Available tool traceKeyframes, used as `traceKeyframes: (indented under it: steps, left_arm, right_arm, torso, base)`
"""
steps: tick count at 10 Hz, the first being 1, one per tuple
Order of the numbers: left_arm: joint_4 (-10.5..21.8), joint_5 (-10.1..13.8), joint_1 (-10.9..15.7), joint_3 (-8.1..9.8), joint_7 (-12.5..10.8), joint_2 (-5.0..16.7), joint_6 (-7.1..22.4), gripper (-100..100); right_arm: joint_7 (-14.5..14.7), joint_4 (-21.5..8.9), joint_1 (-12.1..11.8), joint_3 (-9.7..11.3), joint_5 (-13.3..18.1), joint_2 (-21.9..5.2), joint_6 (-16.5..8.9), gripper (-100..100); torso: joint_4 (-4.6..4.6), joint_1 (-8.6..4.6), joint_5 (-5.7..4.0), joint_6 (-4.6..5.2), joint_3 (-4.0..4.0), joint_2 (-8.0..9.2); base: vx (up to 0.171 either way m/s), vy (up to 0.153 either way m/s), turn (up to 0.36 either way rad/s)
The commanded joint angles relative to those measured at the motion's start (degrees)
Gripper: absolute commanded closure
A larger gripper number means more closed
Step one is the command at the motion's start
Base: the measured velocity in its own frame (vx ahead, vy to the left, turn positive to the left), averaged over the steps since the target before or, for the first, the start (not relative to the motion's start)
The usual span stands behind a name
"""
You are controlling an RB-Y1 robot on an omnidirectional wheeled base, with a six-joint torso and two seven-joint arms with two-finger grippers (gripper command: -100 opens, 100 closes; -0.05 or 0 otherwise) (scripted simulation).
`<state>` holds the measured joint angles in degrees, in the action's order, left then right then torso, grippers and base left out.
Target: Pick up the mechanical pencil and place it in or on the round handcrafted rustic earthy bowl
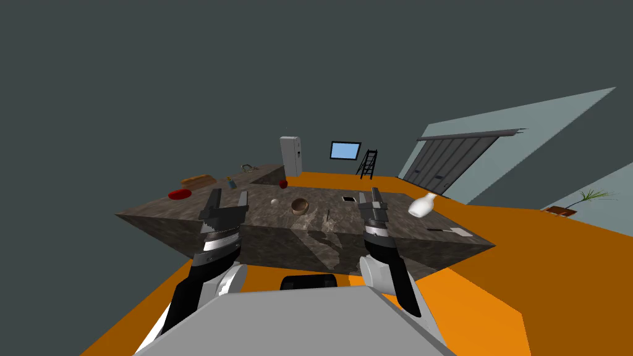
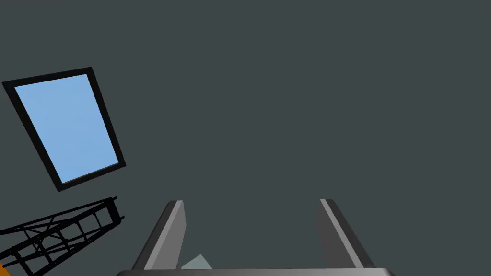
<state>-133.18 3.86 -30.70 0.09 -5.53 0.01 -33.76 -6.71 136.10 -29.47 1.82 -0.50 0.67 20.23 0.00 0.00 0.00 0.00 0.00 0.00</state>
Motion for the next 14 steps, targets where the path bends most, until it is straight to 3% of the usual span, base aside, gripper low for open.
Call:
traceKeyframes:
  steps: [1,7,14]
  left_arm:
    - [0.0,0.0,0.0,0.00,0.0,0.0,0.0,0]
    - [0.0,0.0,0.0,0.00,0.0,0.0,0.0,0]
    - [0.0,0.0,0.0,0.00,0.0,0.0,0.0,0]
  right_arm:
    - [-0.6,-0.3,0.1,0.1,-0.4,-1.9,0.0,-100]
    - [-6.5,-3.8,1.4,1.4,-3.9,-8.3,0.6,-100]
    - [-16.9,-10.0,3.6,3.3,-10.1,-10.7,1.6,-100]
  torso:
    - [0.00,0.00,0.00,0.00,0.00,0.00]
    - [0.01,-0.02,-0.01,-0.01,0.02,0.04]
    - [0.01,-0.02,0.00,0.01,0.02,0.04]
  base:
    - [-0.002,0.000,0.024]
    - [-0.010,-0.002,0.059]
    - [-0.014,0.000,0.090]
